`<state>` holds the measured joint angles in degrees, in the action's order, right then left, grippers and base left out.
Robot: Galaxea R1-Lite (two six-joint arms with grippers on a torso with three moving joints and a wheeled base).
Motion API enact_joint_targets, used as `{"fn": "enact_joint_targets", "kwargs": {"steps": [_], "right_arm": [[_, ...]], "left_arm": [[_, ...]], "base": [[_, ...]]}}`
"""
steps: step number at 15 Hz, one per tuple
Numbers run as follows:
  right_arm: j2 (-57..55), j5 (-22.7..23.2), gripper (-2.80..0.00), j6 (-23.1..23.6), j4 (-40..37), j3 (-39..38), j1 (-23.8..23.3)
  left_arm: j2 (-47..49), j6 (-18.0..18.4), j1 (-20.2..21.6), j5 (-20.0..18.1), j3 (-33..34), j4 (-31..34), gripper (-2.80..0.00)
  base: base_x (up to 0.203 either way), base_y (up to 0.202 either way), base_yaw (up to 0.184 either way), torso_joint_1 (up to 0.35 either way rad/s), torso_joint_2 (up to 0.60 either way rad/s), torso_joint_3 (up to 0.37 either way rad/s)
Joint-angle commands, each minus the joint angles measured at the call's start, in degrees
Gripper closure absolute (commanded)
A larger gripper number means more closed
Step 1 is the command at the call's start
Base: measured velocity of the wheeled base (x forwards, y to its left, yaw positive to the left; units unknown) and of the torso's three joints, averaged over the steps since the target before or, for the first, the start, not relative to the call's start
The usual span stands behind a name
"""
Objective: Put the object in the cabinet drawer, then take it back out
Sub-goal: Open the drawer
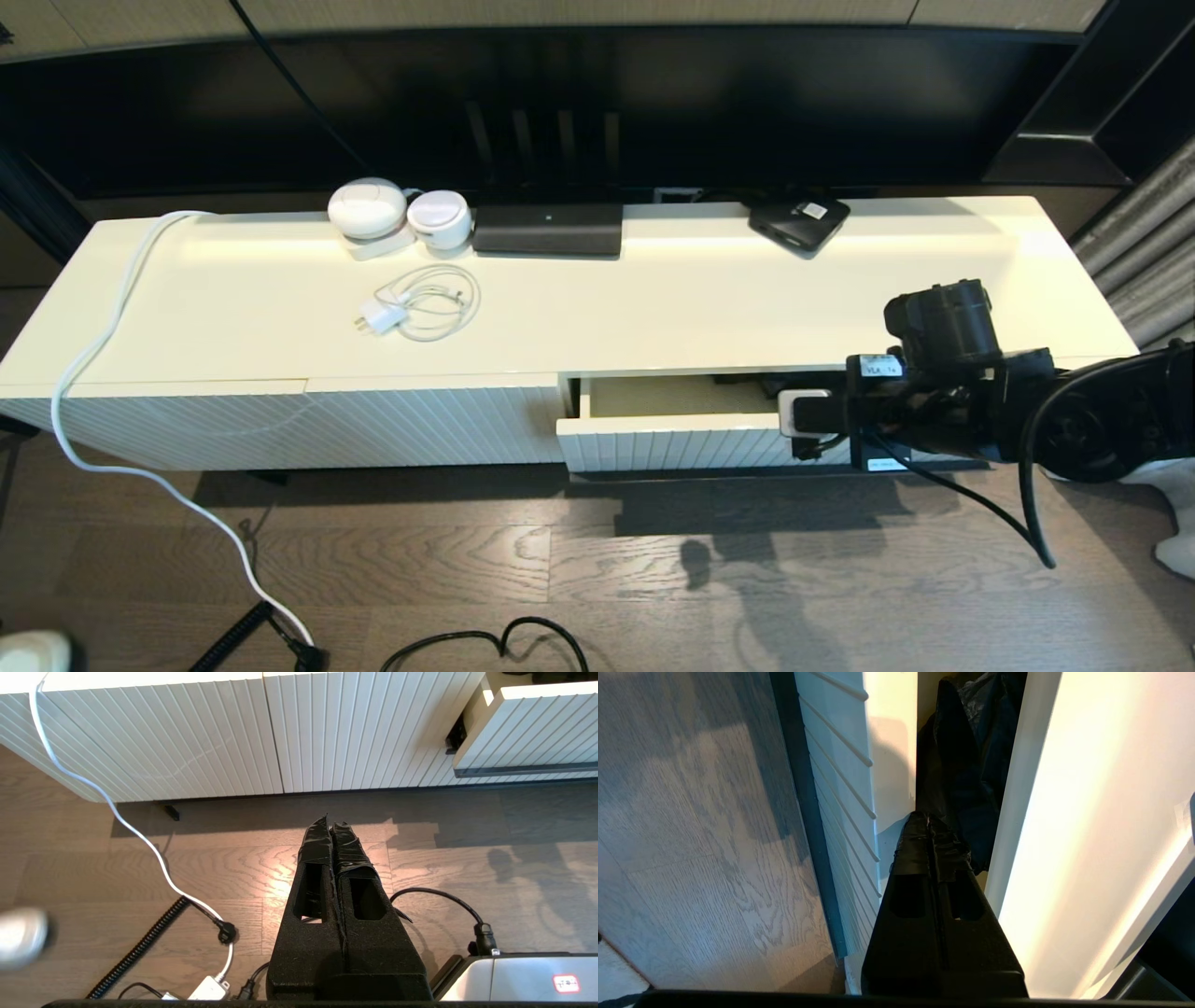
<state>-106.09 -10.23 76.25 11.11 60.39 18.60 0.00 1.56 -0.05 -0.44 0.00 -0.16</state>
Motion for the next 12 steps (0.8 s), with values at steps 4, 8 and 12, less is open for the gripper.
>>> {"fn": "enact_joint_targets", "kwargs": {"steps": [4,8,12], "right_arm": [[-0.4,-0.1,0.0,0.4,-1.1,-0.3,0.3],[0.4,-0.1,0.0,0.5,-2.6,-1.0,0.6],[2.3,-0.1,0.0,0.4,-6.4,-1.9,0.8]], "left_arm": [[0.1,0.0,0.0,0.0,0.1,0.0,0.0],[0.1,0.0,0.0,-0.1,0.1,0.0,0.0],[0.1,0.0,0.0,0.0,0.1,0.0,0.0]], "base": [[0.0,0.0,0.0,0.0,0.0,0.0],[0.0,0.0,0.0,0.0,0.0,0.0],[0.0,0.0,0.0,0.0,0.0,0.0]]}}
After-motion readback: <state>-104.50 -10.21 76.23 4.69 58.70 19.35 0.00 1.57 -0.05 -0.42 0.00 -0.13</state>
